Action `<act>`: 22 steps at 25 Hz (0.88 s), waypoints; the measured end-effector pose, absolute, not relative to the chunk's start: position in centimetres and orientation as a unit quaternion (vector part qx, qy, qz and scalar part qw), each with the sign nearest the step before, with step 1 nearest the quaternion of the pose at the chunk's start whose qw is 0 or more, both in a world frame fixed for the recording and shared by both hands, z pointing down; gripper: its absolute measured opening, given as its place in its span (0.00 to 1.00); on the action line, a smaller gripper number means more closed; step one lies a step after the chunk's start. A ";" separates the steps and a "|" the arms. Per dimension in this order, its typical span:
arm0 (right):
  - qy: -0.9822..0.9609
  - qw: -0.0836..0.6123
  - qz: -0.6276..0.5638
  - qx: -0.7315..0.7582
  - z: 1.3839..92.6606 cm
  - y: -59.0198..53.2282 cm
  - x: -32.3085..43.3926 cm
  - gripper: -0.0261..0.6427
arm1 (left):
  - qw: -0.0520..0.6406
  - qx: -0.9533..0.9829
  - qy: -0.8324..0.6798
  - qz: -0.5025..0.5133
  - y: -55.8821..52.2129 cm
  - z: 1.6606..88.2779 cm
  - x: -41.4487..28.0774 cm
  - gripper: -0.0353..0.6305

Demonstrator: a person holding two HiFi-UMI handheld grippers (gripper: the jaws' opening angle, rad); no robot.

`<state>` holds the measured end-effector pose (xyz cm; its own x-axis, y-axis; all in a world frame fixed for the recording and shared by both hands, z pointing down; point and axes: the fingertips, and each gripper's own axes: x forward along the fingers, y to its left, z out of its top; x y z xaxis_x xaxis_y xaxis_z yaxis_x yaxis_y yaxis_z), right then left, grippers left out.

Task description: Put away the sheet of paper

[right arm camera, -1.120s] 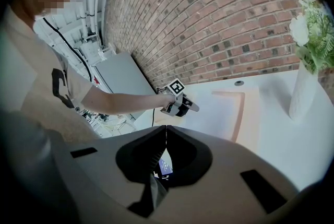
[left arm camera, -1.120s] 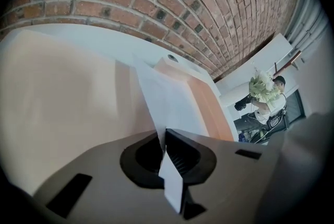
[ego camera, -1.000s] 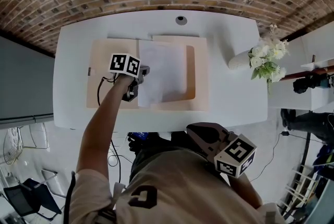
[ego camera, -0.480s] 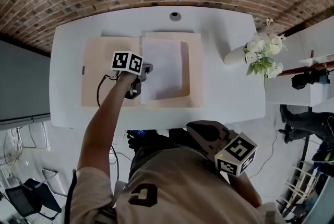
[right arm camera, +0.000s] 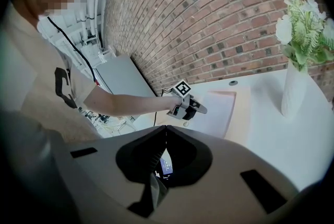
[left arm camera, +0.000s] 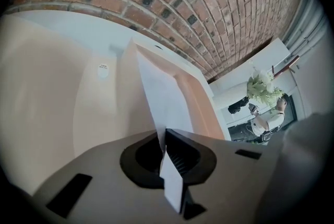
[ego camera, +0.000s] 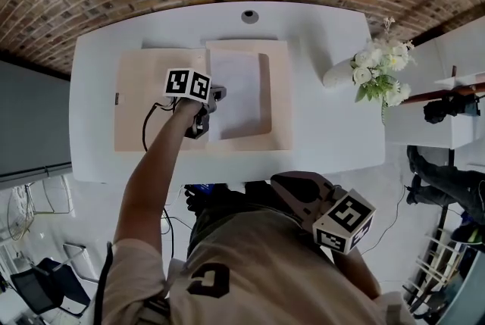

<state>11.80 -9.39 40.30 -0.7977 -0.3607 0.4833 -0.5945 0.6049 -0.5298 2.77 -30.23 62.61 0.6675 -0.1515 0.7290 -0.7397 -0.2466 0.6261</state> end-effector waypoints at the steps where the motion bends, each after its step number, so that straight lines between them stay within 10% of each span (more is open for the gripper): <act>1: -0.881 0.166 0.351 0.270 40.3 -9.3 11.8 0.07 | 0.535 0.740 -0.300 0.274 -30.2 62.6 3.0 0.08; 22: -0.879 0.171 0.350 0.274 40.6 -9.0 12.8 0.07 | 0.546 0.738 -0.290 0.269 -29.9 63.1 5.0 0.08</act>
